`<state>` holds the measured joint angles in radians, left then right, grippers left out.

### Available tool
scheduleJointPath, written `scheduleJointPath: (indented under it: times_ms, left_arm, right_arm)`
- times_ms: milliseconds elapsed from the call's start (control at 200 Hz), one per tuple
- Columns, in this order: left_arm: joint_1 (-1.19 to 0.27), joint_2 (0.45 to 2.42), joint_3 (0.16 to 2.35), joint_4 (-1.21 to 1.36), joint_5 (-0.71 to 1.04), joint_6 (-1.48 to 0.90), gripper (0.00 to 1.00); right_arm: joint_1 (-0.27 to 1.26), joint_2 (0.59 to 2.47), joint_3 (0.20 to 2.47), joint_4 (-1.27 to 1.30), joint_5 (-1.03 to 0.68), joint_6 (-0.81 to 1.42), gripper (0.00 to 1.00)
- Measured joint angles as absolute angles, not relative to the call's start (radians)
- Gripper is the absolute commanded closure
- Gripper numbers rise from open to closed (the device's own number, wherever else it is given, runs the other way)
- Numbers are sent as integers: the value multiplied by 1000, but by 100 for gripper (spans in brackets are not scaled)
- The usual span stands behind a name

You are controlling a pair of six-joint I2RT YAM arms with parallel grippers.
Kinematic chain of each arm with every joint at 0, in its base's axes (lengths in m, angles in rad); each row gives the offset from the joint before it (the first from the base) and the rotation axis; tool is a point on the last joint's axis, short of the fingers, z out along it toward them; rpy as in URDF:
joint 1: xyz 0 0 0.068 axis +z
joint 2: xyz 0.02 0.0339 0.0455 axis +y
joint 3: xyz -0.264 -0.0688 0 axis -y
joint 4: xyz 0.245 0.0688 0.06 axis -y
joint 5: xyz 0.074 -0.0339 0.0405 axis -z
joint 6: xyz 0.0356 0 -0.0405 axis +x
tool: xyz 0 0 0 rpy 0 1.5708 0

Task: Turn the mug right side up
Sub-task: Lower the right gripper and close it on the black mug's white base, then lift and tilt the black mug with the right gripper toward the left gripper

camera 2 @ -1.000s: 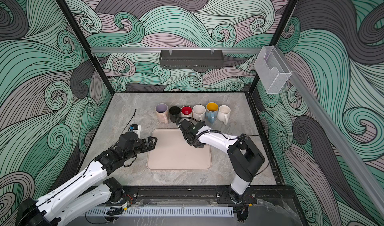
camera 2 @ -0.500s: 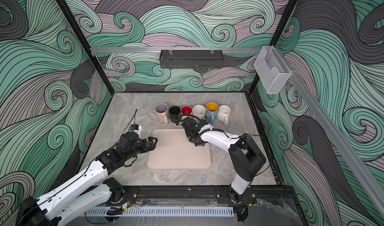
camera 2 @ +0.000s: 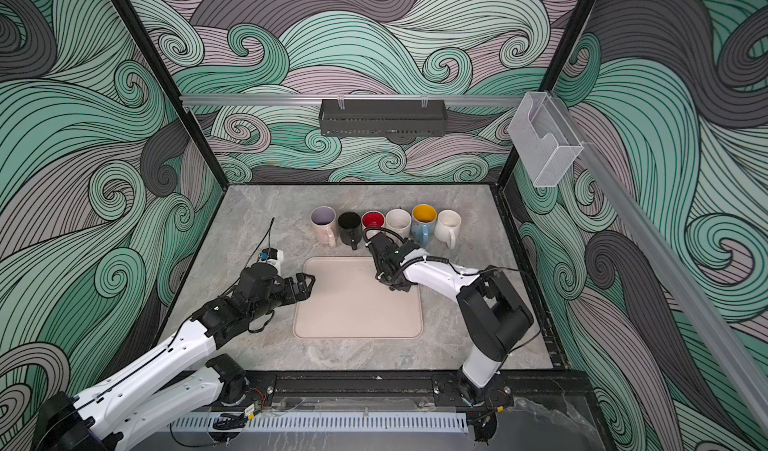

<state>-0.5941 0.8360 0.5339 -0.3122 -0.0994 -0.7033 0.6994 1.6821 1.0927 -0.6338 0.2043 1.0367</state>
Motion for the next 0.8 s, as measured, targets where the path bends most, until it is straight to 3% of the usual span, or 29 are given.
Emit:
scheduleJointPath:
  times_ms: [75, 165, 455, 800]
  left_arm:
    - [-594, 836, 534, -312, -99, -703, 1]
    - [-594, 836, 534, -312, -99, -704, 1]
    - [-594, 836, 534, -311, -96, -709, 2]
    - [-594, 850, 532, -292, -97, -712, 3]
  right_arm:
    - [694, 1682, 1093, -630, 199, 1024, 84]
    - [690, 1682, 1092, -621, 193, 1001, 100]
    - [686, 1595, 1005, -578, 162, 915, 100]
    - [686, 1250, 941, -466, 79, 763, 100]
